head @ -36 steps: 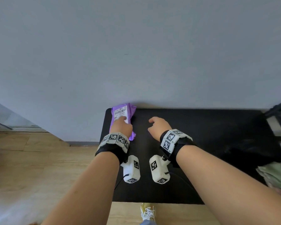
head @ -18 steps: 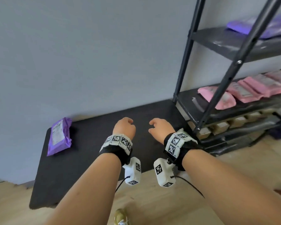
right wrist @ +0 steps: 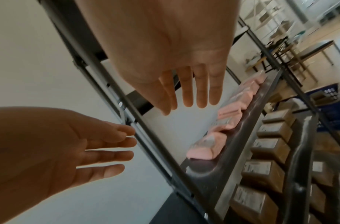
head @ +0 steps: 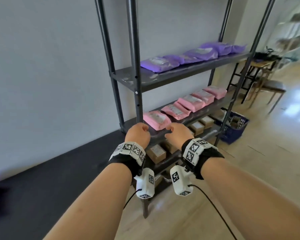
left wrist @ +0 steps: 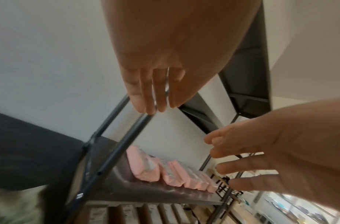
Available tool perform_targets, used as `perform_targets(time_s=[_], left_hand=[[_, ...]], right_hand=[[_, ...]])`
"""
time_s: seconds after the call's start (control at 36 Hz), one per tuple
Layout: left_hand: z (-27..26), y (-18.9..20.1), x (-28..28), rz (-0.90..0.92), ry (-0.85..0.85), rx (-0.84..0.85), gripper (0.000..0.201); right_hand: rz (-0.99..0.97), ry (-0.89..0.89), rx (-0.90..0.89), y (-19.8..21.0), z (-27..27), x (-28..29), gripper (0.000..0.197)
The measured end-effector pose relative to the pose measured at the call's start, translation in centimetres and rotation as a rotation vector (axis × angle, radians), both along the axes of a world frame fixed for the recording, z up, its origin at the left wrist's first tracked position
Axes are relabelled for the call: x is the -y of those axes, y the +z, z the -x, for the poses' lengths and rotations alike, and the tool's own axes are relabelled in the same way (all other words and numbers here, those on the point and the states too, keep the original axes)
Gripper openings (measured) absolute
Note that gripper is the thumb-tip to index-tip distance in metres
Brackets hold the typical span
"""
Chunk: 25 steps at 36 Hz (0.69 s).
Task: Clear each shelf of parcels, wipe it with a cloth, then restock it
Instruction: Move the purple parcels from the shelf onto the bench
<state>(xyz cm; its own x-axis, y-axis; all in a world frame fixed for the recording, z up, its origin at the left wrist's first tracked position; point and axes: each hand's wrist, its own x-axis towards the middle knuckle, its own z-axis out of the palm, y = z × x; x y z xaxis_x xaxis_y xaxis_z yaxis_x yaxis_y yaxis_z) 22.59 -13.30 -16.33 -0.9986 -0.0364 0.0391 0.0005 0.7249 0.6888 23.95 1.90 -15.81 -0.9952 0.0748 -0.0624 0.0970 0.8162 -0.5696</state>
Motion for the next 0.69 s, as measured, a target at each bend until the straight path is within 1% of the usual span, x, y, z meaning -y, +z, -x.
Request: perform_targets(time_s=[0.08, 0.17, 0.31, 0.39, 0.47, 0.5, 0.53, 0.56, 0.61, 0.69], left_hand=[[2.3, 2.4, -3.2, 0.007, -0.017, -0.034, 0.035], [5.3, 4.8, -5.9, -0.022, -0.04, -0.093, 0.034], [11.1, 8.6, -9.4, -0.088, -0.039, -0.095, 0.039], [14.3, 11.4, -10.9, -0.098, -0.008, -0.12, 0.033], [16.6, 13.8, -12.2, -0.225, 0.018, -0.121, 0.029], [17.1, 14.6, -12.6, -0.178, -0.005, -0.121, 0.031], [18.1, 14.6, -12.9, -0.047, -0.027, -0.158, 0.032], [18.8, 14.9, -13.0, -0.042, -0.029, -0.192, 0.033], [20.6, 15.8, -13.1, -0.161, -0.004, -0.125, 0.036], [21.8, 16.9, -13.4, -0.169, 0.016, -0.028, 0.036]], right_hand=[[-0.034, -0.027, -0.04, 2.0, 1.7, -3.0, 0.031], [-0.021, -0.066, -0.067, 3.9, 4.1, -5.5, 0.032], [-0.064, -0.106, -0.172, 6.4, 9.8, -8.8, 0.031], [-0.043, -0.105, -0.193, 8.1, 12.6, -10.4, 0.035], [-0.049, -0.098, -0.231, 9.8, 15.5, -11.9, 0.035], [-0.04, -0.092, -0.242, 10.4, 16.4, -12.3, 0.035], [-0.028, -0.085, -0.253, 10.8, 17.3, -12.6, 0.035], [-0.022, -0.077, -0.265, 11.3, 18.0, -12.9, 0.035], [-0.014, -0.066, -0.281, 12.2, 19.4, -13.3, 0.034], [-0.022, -0.031, -0.285, 13.4, 21.7, -13.4, 0.03]])
